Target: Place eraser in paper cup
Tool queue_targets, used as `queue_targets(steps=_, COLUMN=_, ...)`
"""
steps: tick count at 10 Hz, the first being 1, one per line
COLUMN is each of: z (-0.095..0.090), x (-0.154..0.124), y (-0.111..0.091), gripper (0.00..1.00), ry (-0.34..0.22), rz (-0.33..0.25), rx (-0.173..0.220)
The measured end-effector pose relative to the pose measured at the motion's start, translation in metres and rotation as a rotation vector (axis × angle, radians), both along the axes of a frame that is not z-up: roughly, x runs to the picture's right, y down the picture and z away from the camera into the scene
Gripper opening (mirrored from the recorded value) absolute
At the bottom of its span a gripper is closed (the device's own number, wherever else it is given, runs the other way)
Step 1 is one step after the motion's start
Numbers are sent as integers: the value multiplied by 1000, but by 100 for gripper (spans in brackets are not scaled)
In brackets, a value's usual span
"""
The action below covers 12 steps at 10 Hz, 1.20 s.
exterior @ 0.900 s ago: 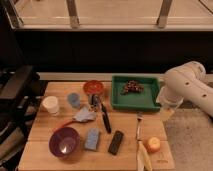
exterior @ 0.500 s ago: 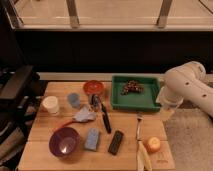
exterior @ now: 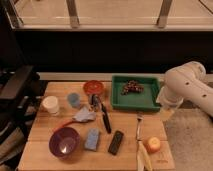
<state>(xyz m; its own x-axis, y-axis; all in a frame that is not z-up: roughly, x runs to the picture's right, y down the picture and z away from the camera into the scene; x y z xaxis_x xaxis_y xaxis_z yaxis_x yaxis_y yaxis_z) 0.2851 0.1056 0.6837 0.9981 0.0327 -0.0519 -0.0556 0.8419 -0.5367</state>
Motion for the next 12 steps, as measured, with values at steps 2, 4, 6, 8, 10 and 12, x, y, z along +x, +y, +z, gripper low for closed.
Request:
queue_targets(steps=2, z=0, x=0, y=0, gripper=65, ry=0, rz=0, rx=0)
queue_targets(steps=4, z=0, x=0, y=0, gripper=65, ry=0, rz=0, rx=0)
queue_targets(steps=6, z=-1, x=0, y=-3, gripper=65, ry=-2, rz=-3, rx=4)
queue_targets(steps=8, z=-11, x=-12, y=-20, gripper=65, ry=-18, rz=-24, rx=1)
queue_targets(steps=10, z=-16, x=-45, y=-30, gripper=65, ry=-26, rz=20, rx=-29)
queue_targets(steps=12, z=-10, x=-98, y=-30, gripper=65, ry=-26, rz=117, rx=-73)
